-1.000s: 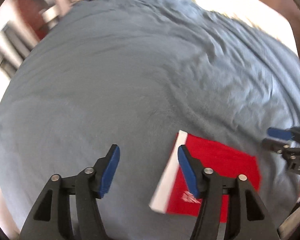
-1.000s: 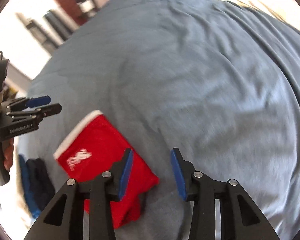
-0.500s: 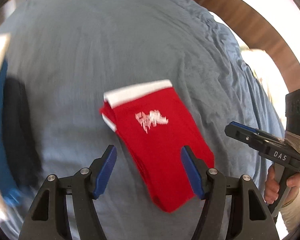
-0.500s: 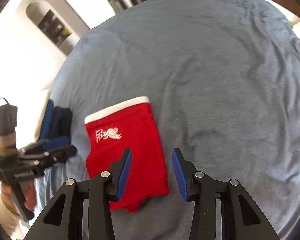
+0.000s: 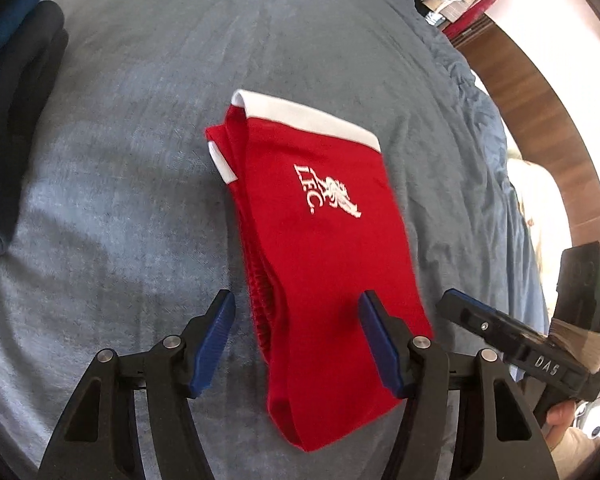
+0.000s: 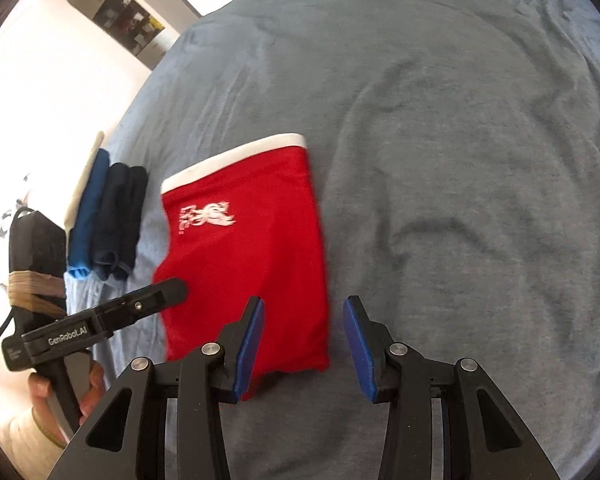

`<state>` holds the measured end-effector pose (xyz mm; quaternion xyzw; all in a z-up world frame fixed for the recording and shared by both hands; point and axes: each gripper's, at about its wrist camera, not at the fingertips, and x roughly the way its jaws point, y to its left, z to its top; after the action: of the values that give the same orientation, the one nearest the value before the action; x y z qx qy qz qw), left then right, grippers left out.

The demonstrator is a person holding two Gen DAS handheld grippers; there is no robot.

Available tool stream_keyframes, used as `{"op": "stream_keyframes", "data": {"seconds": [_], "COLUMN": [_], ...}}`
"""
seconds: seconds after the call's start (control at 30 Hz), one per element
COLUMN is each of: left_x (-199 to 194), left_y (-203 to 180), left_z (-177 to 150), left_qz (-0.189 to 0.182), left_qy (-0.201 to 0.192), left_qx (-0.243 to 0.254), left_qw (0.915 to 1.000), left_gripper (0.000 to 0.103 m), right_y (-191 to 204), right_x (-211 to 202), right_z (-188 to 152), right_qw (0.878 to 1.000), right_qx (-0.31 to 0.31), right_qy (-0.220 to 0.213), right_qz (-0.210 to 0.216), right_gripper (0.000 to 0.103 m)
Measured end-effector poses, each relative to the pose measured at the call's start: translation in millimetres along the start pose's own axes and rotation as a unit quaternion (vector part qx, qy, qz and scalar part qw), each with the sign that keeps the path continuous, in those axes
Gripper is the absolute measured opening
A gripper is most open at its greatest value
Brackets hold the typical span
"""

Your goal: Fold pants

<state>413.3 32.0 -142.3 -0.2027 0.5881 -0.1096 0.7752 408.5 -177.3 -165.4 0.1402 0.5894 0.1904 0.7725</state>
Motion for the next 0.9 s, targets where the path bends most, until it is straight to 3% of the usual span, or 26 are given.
{"op": "stream_keyframes", "data": {"seconds": [0.23,0.67,0.83,0.9], "left_x": [14.9,31.1,32.3,31.0], "left_y": [-1.1,16.8,21.1,19.7], "left_z": [-3.3,-2.0,0.1,0.5], "left_qz": [0.012,0.0,-0.022,-0.027], "left_qy": [0.022,0.033,0.042,0.046], "left_qx": [0.001,-0.032,-0.044,-0.039], "left_qw": [0.9997,0.999,0.9979,0.9978], "left_gripper": [0.059,0.058,0.039,0.033], "right_y": [-19.7,-23.0,-18.3,-17.6], "right_x": [2.9,25.3,33.2,33.3], "right_z": [-13.2,-27.0,-25.5,-25.9], "right_qw": [0.998,0.992,0.991,0.991], "right_qx": [0.066,0.106,0.109,0.108], "right_qy": [-0.003,0.011,0.017,0.019], "right_qz": [0.021,0.061,0.073,0.072], "right_gripper": [0.042,0.042,0.034,0.023]}}
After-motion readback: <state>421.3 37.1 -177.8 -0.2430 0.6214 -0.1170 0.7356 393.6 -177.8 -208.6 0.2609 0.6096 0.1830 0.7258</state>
